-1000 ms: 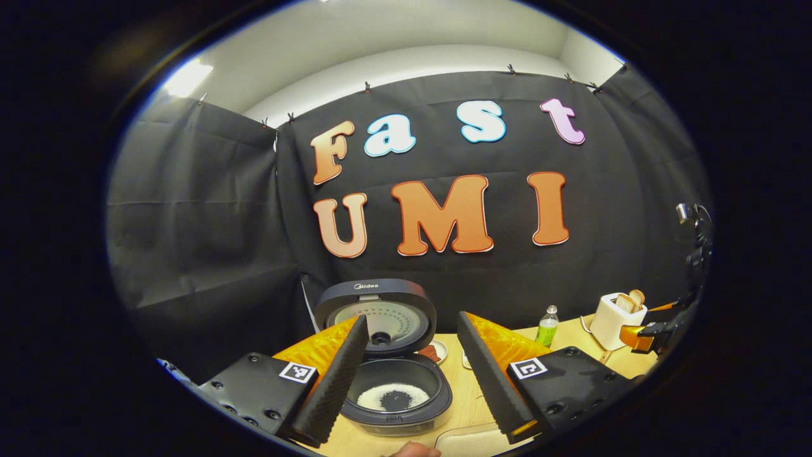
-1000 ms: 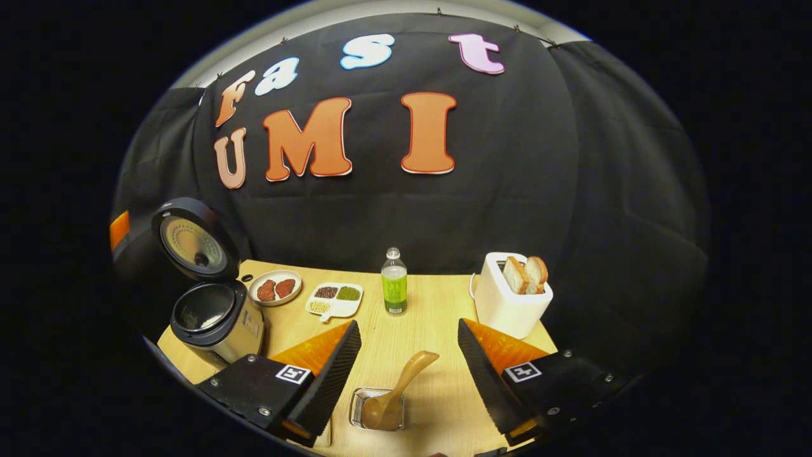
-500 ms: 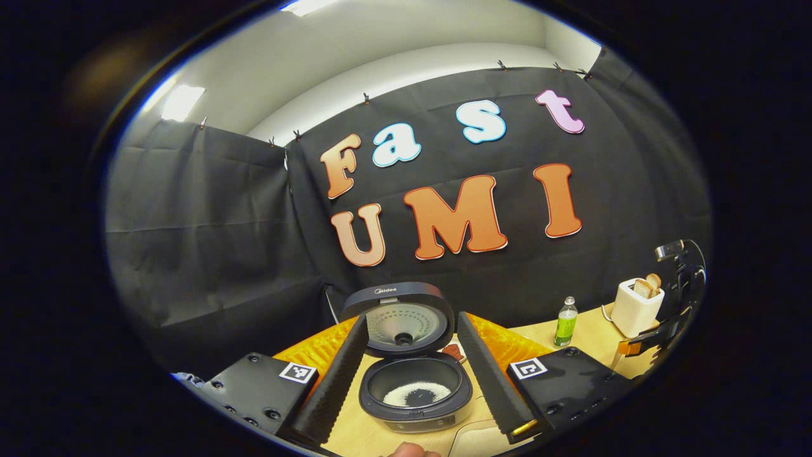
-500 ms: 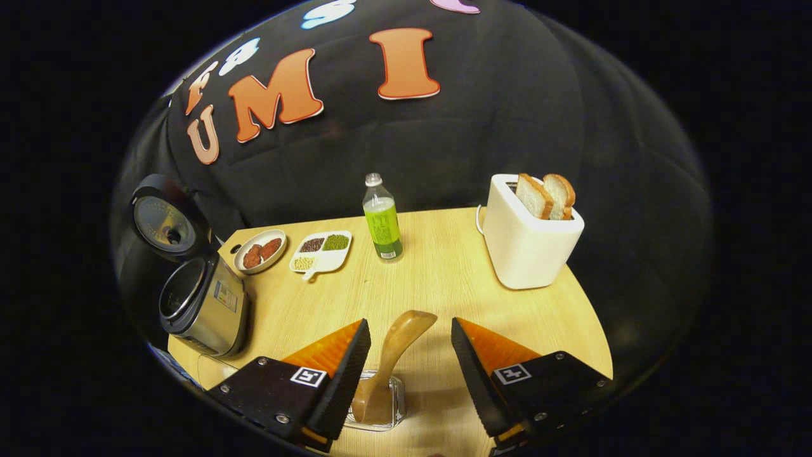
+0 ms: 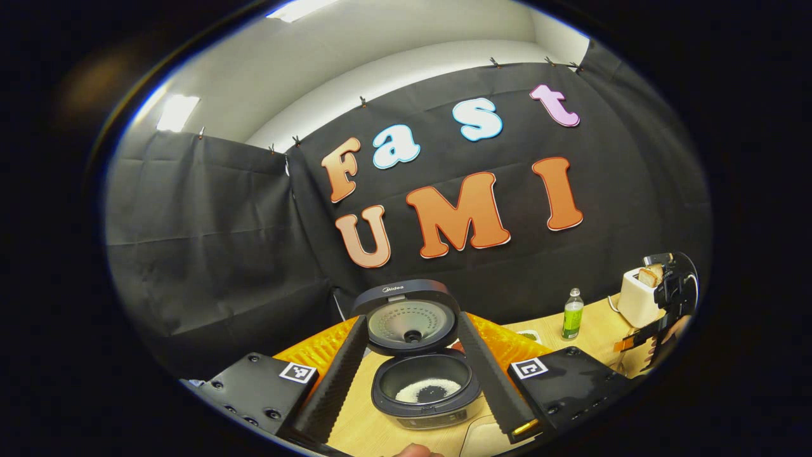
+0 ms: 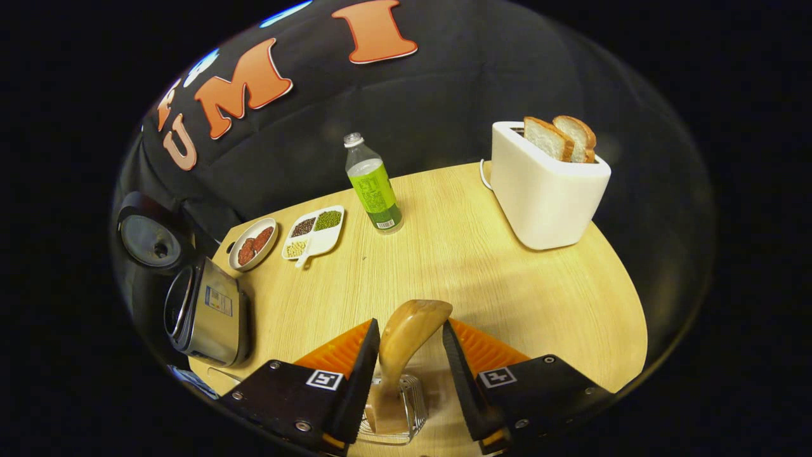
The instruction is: Close the left gripper, press the button to open the rice cooker; take a wooden spoon from the chopstick holder with the right hand, scoop a spoonful of rice and pour it into the rice cooker, then put the wooden spoon back into the chopstick holder.
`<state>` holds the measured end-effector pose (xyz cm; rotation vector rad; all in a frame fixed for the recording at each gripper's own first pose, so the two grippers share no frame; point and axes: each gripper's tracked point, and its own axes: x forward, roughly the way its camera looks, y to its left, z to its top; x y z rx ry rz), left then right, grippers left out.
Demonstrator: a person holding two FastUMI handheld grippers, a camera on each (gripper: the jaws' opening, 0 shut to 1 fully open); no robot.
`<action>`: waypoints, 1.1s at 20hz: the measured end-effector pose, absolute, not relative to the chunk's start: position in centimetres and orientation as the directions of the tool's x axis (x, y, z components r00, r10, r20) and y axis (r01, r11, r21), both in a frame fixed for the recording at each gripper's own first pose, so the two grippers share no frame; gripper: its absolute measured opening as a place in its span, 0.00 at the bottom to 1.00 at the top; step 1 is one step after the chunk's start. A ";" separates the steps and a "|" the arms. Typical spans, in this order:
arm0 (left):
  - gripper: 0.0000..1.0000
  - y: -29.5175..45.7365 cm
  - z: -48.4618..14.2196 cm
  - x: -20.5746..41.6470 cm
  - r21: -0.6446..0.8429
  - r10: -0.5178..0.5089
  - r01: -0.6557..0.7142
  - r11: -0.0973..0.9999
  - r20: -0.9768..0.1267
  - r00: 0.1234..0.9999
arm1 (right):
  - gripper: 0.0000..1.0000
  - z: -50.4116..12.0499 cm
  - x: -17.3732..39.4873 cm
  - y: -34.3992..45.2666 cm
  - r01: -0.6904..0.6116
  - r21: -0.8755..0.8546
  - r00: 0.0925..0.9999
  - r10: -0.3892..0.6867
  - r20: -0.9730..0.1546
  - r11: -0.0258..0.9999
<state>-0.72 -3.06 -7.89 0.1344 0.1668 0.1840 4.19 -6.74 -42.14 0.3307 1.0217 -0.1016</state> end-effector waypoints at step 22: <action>0.95 -0.5 -10.7 1.1 0.092 0.078 -0.062 0.994 -0.189 0.979 | 0.14 -37.2 -1.3 -4.6 0.405 0.262 0.604 -0.042 -0.796 0.876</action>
